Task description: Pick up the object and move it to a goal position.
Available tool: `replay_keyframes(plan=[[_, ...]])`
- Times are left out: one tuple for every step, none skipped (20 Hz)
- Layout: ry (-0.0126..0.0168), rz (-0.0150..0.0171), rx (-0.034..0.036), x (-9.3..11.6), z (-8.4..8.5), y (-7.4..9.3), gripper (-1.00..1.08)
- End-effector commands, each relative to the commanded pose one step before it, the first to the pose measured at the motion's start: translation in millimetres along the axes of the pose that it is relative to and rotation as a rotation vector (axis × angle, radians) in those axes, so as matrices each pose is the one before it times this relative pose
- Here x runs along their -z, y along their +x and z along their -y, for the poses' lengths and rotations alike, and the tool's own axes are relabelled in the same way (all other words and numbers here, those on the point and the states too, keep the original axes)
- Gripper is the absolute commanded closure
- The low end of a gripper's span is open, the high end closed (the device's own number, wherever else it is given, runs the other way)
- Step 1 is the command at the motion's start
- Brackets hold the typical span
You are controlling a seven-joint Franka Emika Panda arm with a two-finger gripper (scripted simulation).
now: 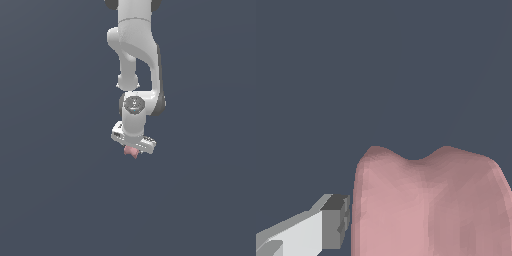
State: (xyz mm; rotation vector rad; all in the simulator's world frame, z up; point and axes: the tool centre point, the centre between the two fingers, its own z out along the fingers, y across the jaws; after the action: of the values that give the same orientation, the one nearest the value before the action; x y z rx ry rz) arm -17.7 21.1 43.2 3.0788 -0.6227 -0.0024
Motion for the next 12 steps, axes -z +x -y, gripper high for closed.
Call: replay_keyframes(plan=[[0.00067, -0.00134, -0.00007, -2.04, 0.5, 0.79, -0.92], [0.0, 0.0, 0.0, 0.0, 0.0, 0.0, 1.08], [0.0, 0.0, 0.0, 0.0, 0.0, 0.0, 1.08], [0.0, 0.0, 0.0, 0.0, 0.0, 0.0, 1.08], [0.0, 0.0, 0.0, 0.0, 0.0, 0.0, 1.08], [0.0, 0.0, 0.0, 0.0, 0.0, 0.0, 1.08], [0.0, 0.0, 0.0, 0.0, 0.0, 0.0, 1.08], [0.0, 0.0, 0.0, 0.0, 0.0, 0.0, 1.08], [0.0, 0.0, 0.0, 0.0, 0.0, 0.0, 1.08], [0.0, 0.0, 0.0, 0.0, 0.0, 0.0, 1.08], [0.0, 0.0, 0.0, 0.0, 0.0, 0.0, 1.08], [0.00113, -0.00137, 0.00043, 0.93, 0.63, 0.36, 1.08]])
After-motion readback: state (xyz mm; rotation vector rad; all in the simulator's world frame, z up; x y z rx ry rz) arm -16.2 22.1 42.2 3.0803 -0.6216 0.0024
